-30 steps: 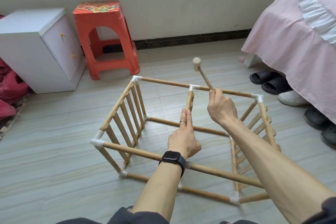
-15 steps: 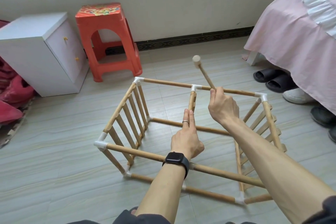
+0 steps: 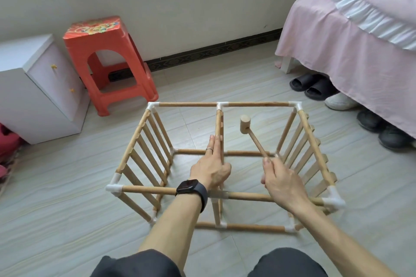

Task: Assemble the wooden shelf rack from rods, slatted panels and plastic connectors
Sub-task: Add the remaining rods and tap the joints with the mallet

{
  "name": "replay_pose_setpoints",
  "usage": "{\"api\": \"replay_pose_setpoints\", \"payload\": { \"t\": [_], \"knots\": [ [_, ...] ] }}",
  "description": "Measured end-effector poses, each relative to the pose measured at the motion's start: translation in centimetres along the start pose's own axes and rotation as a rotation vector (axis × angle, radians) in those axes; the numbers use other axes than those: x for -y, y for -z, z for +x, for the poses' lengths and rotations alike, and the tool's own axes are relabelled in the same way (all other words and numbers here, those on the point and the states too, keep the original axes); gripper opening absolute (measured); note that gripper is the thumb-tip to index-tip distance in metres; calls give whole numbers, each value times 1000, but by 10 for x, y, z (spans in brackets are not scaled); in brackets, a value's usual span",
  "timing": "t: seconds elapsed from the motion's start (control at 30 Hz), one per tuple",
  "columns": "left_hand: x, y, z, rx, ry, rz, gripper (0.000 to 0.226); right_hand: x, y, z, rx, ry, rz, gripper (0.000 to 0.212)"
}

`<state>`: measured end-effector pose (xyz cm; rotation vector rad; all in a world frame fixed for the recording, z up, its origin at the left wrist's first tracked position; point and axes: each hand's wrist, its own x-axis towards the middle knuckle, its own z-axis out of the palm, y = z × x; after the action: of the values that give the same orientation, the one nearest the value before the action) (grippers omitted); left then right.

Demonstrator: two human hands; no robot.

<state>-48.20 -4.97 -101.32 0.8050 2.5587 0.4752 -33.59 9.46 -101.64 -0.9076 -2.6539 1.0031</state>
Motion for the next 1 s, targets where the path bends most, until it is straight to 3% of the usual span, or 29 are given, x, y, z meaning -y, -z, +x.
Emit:
{"api": "replay_pose_setpoints", "payload": {
  "t": [0.13,0.23,0.4,0.7,1.0],
  "knots": [
    [26,27,-20,0,59,93,73,-22,-12,-33,-67,86,-202,41],
    [33,41,-40,93,107,184,62,-18,-22,-36,-145,143,-358,36],
    [31,47,-59,237,46,151,43,-8,-16,-23,-175,88,-306,38],
    [-3,138,-4,-174,-160,161,44,67,63,86,-416,202,-276,35],
    [-1,144,103,-275,-160,122,41,70,48,205,-395,166,-360,35]
  ]
}}
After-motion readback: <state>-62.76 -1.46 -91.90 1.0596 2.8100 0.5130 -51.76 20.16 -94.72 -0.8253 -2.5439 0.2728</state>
